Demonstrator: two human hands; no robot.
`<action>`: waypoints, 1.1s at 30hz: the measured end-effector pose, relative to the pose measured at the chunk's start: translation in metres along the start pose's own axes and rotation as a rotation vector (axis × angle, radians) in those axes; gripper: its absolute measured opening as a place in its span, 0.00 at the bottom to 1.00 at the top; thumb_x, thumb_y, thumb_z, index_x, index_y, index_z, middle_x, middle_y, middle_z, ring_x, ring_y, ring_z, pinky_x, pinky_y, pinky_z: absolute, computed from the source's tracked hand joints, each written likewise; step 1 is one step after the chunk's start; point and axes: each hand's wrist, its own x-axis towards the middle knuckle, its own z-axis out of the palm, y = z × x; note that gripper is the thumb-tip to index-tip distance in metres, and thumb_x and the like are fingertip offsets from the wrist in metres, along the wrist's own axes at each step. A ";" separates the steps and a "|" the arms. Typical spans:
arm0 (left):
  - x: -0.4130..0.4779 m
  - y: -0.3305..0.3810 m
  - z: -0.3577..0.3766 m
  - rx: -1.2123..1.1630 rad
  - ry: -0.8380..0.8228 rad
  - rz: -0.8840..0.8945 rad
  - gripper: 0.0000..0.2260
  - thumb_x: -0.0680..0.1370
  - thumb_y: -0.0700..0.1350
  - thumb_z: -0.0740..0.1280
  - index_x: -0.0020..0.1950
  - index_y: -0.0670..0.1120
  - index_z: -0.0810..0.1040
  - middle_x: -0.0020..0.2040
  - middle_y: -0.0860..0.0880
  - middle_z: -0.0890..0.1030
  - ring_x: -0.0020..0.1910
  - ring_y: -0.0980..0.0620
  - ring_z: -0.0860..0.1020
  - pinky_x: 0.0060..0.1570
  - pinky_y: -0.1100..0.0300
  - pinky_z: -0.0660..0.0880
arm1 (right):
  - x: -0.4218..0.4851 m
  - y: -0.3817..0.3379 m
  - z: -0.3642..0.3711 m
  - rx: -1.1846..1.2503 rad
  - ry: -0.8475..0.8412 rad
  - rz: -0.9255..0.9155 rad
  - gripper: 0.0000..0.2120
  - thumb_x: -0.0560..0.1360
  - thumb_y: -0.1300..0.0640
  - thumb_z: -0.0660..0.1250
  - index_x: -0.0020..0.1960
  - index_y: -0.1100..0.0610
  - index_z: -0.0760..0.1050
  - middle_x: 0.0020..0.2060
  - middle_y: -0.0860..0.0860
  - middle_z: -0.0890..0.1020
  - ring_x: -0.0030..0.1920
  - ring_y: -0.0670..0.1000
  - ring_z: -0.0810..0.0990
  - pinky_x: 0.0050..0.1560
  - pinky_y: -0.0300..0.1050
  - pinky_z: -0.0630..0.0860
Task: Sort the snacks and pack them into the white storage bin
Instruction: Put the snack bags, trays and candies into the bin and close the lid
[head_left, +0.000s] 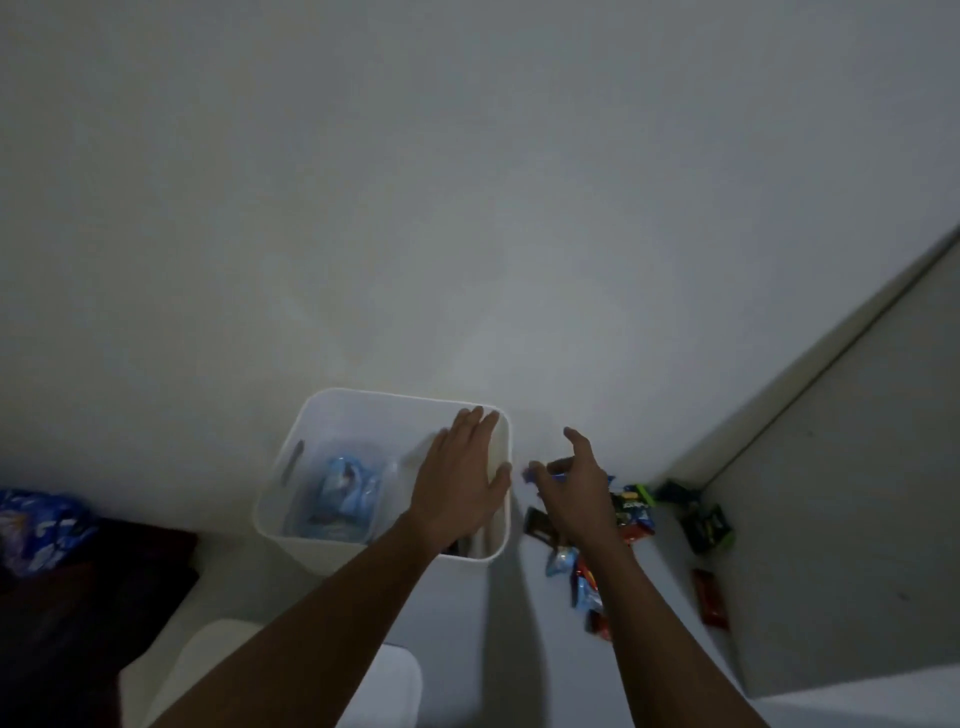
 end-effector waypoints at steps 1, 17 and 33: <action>0.000 0.015 0.011 -0.007 0.004 0.028 0.28 0.80 0.54 0.60 0.78 0.49 0.58 0.79 0.48 0.59 0.79 0.49 0.54 0.77 0.52 0.54 | -0.001 0.014 -0.013 0.004 -0.004 0.006 0.33 0.75 0.52 0.71 0.76 0.53 0.60 0.44 0.52 0.83 0.45 0.52 0.82 0.49 0.48 0.79; -0.004 0.050 0.192 0.404 -0.600 -0.020 0.64 0.61 0.61 0.79 0.77 0.55 0.31 0.79 0.44 0.36 0.77 0.35 0.38 0.71 0.30 0.45 | -0.045 0.227 -0.065 -0.478 -0.343 0.087 0.65 0.55 0.16 0.62 0.77 0.40 0.29 0.77 0.44 0.32 0.78 0.54 0.34 0.74 0.69 0.42; 0.055 0.015 0.248 0.409 -0.695 0.176 0.50 0.67 0.64 0.74 0.78 0.64 0.42 0.80 0.48 0.39 0.75 0.33 0.54 0.64 0.34 0.66 | 0.042 0.271 -0.026 -0.666 -0.369 -0.334 0.52 0.63 0.18 0.57 0.80 0.40 0.45 0.79 0.60 0.54 0.77 0.67 0.54 0.71 0.73 0.53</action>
